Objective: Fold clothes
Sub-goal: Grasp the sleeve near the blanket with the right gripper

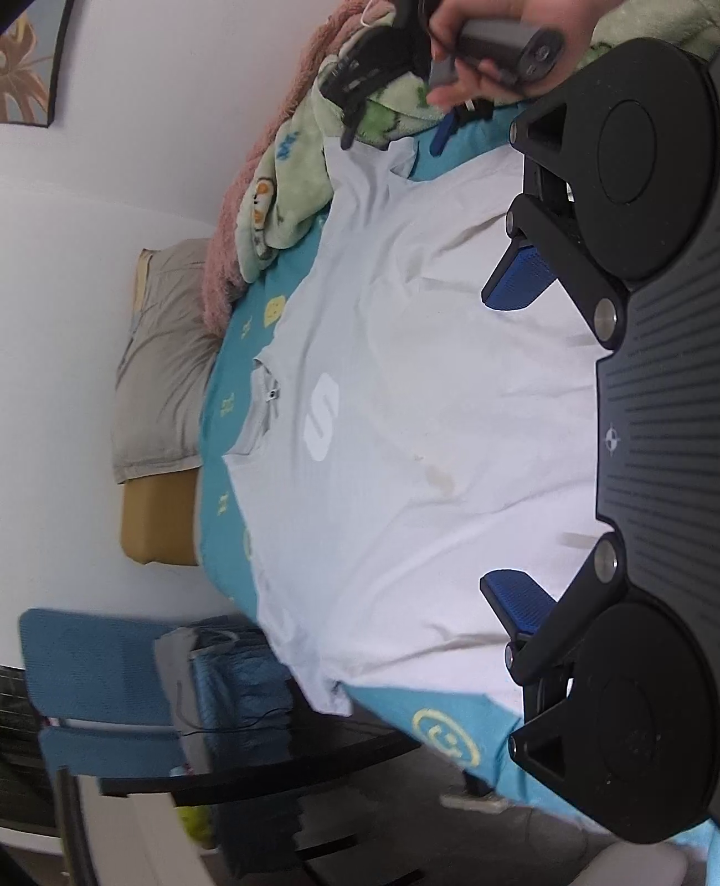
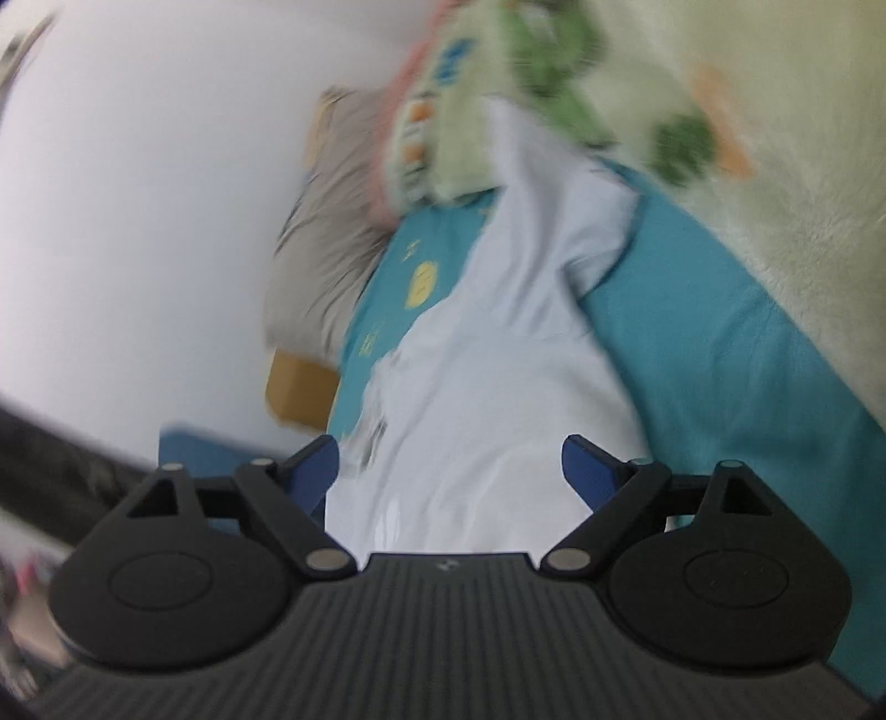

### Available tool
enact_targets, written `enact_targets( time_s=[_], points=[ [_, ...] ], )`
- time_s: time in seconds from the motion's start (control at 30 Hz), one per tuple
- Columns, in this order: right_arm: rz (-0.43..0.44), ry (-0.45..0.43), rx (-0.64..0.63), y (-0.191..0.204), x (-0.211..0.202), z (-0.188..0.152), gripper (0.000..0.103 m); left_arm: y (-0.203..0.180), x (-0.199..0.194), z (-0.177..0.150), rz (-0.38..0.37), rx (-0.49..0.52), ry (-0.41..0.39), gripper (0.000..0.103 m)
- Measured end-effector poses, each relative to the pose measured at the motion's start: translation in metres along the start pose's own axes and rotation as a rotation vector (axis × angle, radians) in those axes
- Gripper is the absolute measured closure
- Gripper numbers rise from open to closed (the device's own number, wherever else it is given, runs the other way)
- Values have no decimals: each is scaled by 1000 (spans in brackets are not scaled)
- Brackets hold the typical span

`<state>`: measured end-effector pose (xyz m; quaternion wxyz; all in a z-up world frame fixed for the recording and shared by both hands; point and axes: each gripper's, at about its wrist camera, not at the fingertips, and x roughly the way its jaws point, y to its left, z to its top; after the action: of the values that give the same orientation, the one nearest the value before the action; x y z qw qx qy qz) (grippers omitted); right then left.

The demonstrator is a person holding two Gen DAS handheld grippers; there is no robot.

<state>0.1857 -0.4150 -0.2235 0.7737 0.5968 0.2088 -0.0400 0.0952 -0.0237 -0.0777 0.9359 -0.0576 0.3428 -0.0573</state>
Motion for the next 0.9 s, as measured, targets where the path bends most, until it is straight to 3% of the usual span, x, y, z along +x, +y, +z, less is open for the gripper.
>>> enact_targets(
  time_s=[0.17,0.23,0.4,0.7,0.9],
  points=[
    [-19,-70,106,-32,47,22,15,-4,23,0,-25,-5,36,2],
    [0,-93,69,-25,61,23,14,-5,28,1,-45,-18,40,2],
    [-48,-112,11,-7,91,21,14,0,35,7,-87,-83,56,2],
    [22,-250,-49,2,110,29,14,23,45,6,-90,-231,112,2],
    [29,-362,-142,1,106,42,15,26,51,4,-110,-275,159,2]
  ],
)
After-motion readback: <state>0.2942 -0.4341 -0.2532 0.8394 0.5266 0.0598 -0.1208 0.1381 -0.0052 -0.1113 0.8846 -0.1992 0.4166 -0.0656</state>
